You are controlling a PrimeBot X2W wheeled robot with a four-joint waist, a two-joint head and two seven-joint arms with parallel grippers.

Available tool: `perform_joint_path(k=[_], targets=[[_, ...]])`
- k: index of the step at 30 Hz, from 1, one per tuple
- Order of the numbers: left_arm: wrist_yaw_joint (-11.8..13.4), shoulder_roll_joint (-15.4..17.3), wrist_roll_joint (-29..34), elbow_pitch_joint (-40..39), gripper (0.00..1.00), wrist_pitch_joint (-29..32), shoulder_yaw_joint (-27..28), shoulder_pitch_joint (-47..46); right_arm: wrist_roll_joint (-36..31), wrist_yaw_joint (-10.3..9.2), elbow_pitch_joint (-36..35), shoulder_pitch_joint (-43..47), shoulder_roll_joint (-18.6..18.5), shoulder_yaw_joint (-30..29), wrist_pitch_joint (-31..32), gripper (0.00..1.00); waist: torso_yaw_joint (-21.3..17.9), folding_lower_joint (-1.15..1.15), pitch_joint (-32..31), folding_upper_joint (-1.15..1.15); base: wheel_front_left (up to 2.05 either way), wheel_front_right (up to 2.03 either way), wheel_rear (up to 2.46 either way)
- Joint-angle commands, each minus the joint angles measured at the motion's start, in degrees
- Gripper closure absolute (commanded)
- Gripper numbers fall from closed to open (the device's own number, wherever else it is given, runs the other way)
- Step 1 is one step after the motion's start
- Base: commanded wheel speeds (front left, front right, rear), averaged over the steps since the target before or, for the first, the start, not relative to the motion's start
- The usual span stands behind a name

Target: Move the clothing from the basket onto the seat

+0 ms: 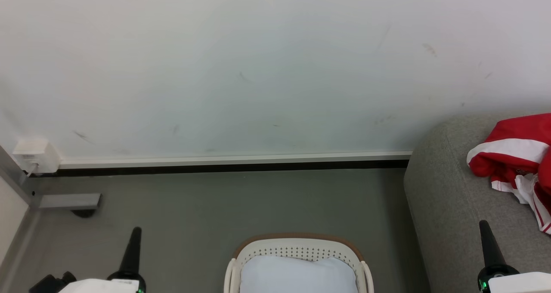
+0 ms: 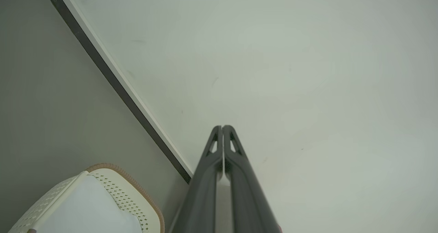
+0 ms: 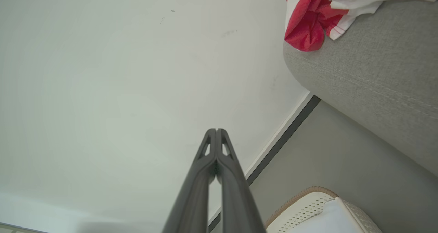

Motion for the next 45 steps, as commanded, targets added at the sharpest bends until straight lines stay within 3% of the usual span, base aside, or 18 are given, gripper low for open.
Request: perform_joint_path(k=[1,45], targets=[[0.0,0.0,-1.8,-0.7,1.00,0.4,0.3,-1.1,1.3,-0.07,-0.6,-0.9,0.0,-0.5,0.4,1.00,0.0,0.00,0.0,-0.01,0.00,0.00,0.00],[0.1,-0.6,-20.3,-1.5,1.00,5.6,2.0,-2.2,18.5,-0.10,-1.0,-2.0,0.3,-3.6,5.7,1.00,0.7,0.00,0.8,-0.01,0.00,0.00,0.00]])
